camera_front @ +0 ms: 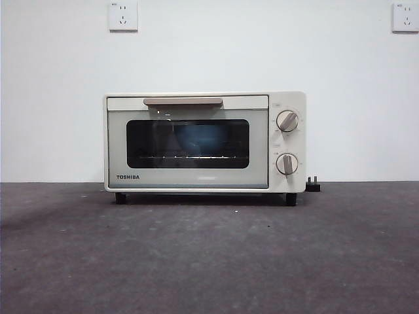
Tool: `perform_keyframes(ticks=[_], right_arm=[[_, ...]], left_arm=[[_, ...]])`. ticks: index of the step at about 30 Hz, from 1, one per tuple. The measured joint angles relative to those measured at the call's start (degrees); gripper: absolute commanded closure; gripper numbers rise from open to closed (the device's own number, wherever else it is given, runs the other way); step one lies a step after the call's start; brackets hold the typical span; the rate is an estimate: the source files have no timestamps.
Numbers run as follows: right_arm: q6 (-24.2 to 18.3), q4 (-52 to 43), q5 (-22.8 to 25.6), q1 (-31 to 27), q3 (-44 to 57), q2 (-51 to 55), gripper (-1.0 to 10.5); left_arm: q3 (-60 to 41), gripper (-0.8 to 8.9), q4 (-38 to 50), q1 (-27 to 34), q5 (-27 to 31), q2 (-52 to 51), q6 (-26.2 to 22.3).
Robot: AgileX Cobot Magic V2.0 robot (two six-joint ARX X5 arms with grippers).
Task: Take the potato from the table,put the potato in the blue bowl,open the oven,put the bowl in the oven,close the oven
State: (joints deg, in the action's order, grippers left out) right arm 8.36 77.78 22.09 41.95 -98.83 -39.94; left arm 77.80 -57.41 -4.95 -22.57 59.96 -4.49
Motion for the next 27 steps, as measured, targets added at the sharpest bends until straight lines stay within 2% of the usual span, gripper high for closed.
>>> perform_keyframes(ticks=[4, 7, 10, 16, 18, 20, 24, 27], right_arm=[[0.02, 0.00, 0.00, -0.02, 0.00, 0.00, 9.5], [0.02, 0.00, 0.00, 0.00, 0.00, 0.00, 9.5], [0.00, 0.00, 0.00, 0.00, 0.00, 0.00, 9.5], [0.02, 0.00, 0.00, 0.00, 0.00, 0.00, 9.5], [0.02, 0.00, 0.00, -0.02, 0.00, 0.00, 9.5], [0.02, 0.00, 0.00, 0.00, 0.00, 0.00, 9.5], [0.00, 0.00, -0.02, 0.00, 0.00, 0.00, 9.5], [0.02, 0.00, 0.00, 0.00, 0.00, 0.00, 9.5]], left_arm=[[-0.26, 8.18, 1.92, 0.00, 0.13, -0.04, -4.90], [-3.76, 8.18, 8.87, 0.17, 0.13, -2.43, -7.56], [-11.91, 8.18, 20.68, 0.50, 0.15, -7.80, -8.44], [-36.20, 8.18, 50.16, 1.70, 1.33, -24.13, -8.57], [-45.66, 8.18, 59.08, 2.43, 5.77, -30.21, -7.30], [-53.66, 8.18, 64.35, 2.95, 11.91, -35.98, -5.57], [-66.69, 8.18, 65.44, 2.71, 20.65, -44.65, -1.77], [-73.57, 8.18, 63.52, 2.25, 22.51, -48.26, 0.20]])
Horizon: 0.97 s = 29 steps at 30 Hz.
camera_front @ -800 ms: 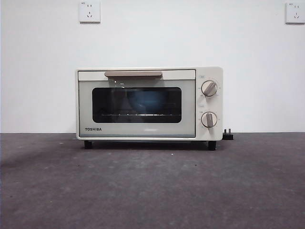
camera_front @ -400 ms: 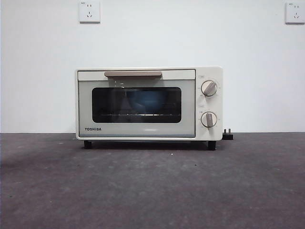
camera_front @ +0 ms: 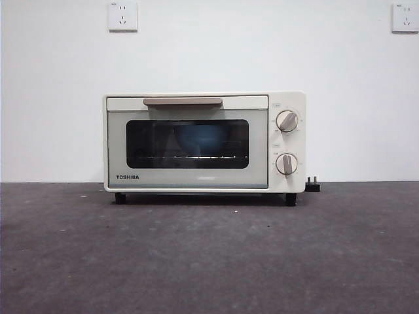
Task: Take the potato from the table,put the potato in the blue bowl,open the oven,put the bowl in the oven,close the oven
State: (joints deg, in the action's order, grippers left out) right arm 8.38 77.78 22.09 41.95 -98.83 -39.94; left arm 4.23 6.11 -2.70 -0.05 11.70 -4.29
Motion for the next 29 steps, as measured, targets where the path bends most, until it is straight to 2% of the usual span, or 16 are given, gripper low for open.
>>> perform_keyframes(ticks=[5, 10, 14, 20, 29], right_arm=[[-0.02, 0.00, 0.00, 0.00, 0.00, -0.02, 9.5], [0.00, 0.00, 0.00, 0.00, 0.00, -0.02, 9.5], [-0.02, 0.00, 0.00, 0.00, 0.02, -0.07, 9.5], [0.00, 0.00, 0.00, 0.02, 0.02, -0.09, 9.5], [-0.02, 0.00, 0.00, 0.02, 0.02, -0.09, 9.5]], left_arm=[[-3.26, 8.18, -6.58, 0.02, -0.28, -7.80, 3.63], [-3.23, 8.17, -16.22, 1.22, -0.46, -11.32, 4.57], [-3.23, 8.17, -16.63, 1.86, -1.07, -11.37, 4.22], [-3.23, 8.17, -16.66, 2.34, -1.14, -11.34, 0.02], [-3.23, 8.17, -16.06, 2.45, -1.16, -11.32, -0.11]])
